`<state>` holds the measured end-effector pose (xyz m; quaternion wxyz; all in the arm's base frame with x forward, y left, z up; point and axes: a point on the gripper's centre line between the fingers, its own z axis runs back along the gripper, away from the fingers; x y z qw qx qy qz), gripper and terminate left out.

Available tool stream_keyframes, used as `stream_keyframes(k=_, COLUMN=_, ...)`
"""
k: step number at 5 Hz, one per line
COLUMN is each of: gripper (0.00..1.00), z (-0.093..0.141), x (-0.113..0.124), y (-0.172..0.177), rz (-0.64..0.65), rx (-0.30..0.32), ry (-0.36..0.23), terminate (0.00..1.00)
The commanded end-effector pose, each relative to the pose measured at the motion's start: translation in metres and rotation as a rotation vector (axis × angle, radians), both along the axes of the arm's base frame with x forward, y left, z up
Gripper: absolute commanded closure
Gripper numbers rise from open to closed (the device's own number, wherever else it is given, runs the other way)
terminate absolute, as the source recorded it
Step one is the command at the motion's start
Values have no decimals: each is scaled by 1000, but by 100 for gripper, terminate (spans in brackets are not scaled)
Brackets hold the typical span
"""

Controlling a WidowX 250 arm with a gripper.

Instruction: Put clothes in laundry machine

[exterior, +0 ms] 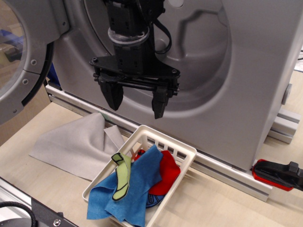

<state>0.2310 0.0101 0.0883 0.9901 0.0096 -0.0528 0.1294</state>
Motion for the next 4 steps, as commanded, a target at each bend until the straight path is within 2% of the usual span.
stream_keyframes(k=1, gripper=0, z=0, x=0, y=0, rz=0, rx=0, ry=0, terminate=0)
stream_keyframes(k=2, gripper=0, z=-17, x=-12, y=-3, rz=250, rx=-26, ry=36, terminate=0)
stream_keyframes(k=3, gripper=0, z=-38, x=-18, y=3, rz=332, rx=-82, ry=59, terminate=0)
stream_keyframes(k=4, gripper=0, z=-59, x=-25, y=5, rz=373, rx=-66, ry=27, terminate=0)
